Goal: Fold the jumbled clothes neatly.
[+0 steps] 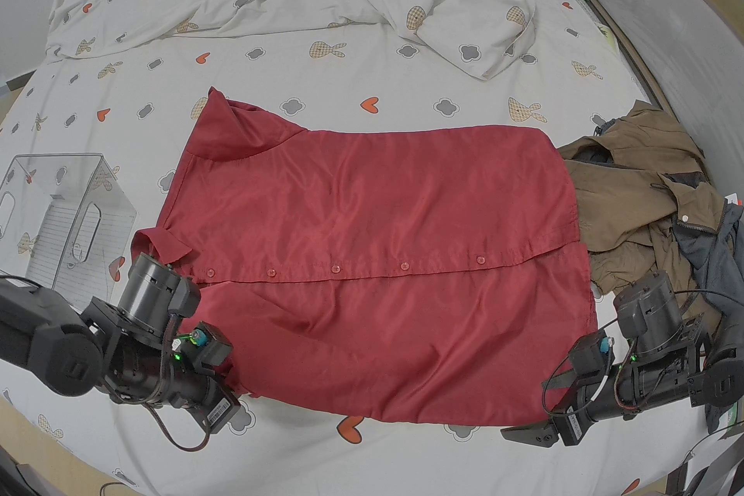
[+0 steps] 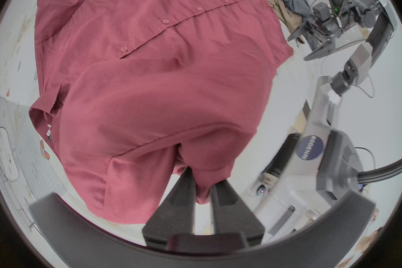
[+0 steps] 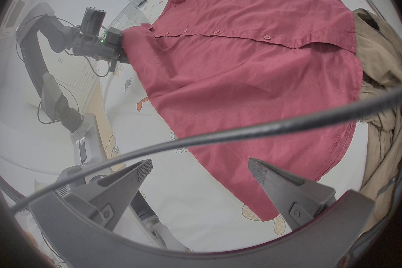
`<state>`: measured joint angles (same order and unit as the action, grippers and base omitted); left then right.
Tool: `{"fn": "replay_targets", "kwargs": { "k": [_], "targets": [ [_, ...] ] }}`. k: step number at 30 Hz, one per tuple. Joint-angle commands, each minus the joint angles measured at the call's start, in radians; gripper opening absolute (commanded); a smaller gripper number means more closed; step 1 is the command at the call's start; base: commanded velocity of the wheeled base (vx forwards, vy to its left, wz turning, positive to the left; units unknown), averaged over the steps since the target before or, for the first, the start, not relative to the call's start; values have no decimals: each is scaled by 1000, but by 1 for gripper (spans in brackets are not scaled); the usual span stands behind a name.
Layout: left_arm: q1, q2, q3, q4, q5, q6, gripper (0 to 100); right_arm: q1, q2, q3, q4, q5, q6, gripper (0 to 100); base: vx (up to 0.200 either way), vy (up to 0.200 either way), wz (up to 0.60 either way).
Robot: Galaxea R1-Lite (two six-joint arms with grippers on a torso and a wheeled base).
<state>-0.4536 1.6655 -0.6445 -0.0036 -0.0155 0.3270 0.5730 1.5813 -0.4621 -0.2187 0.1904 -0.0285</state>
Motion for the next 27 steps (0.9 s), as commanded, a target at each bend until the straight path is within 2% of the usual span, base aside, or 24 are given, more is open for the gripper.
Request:
{"fn": "replay_targets", "kwargs": {
  "k": [1,2,4,5,7,13,25,27],
  "targets": [
    [6,-122,-208,307,-127,-17,0,-1,11,0,-1,0,-1,100,0,0,0],
    [6,-122,-236,353,-144,-19,0,-2,14,0,-1,0,-1,100,0,0,0],
    [6,-122,-236,353,-144,-19,0,-2,14,0,-1,0,-1,100,0,0,0],
    [7,-110,-319,491,-173,-16,0,-7,16,0,-1,0,-1,100,0,0,0],
    [4,-87,-366,568,-187,-13,0,-4,23,2,-1,0,-1,100,0,0,0],
    [-7,-23,-431,703,-187,15,0,-2,31,2,-2,0,-1,100,0,0,0],
    [-48,-6,-376,752,-187,38,0,-22,43,2,-2,-5,-1,100,0,0,0],
    [-48,-38,-348,752,-187,37,0,-87,32,3,-2,-8,-4,100,0,0,0]
  ]
}}
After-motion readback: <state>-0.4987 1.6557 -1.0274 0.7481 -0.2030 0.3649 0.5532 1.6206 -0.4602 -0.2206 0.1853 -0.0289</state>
